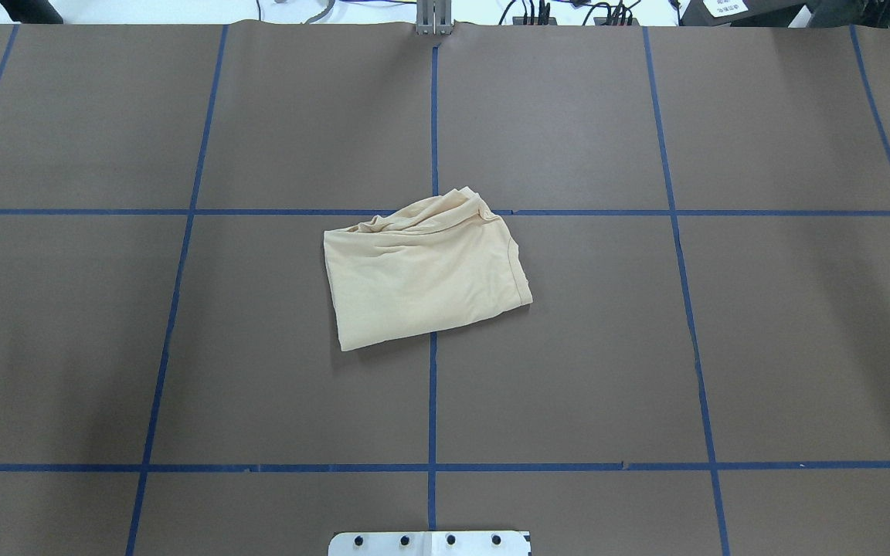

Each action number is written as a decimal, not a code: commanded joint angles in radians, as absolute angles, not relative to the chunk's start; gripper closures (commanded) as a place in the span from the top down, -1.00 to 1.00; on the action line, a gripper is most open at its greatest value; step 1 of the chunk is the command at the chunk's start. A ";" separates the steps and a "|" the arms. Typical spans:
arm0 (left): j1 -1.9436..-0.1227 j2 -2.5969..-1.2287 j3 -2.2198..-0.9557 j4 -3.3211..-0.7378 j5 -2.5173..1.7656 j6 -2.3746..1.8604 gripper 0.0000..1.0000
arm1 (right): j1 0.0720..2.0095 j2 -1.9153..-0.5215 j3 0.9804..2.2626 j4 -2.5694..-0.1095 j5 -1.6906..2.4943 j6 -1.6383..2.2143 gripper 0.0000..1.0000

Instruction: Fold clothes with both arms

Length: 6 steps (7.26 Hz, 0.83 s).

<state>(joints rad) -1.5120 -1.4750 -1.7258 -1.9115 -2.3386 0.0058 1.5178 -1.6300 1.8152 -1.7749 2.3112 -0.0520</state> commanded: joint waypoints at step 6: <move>-1.514 -1.456 -1.758 -1.919 -2.335 0.002 0.99 | 1.519 -1.631 1.825 -1.772 2.348 -0.041 1.00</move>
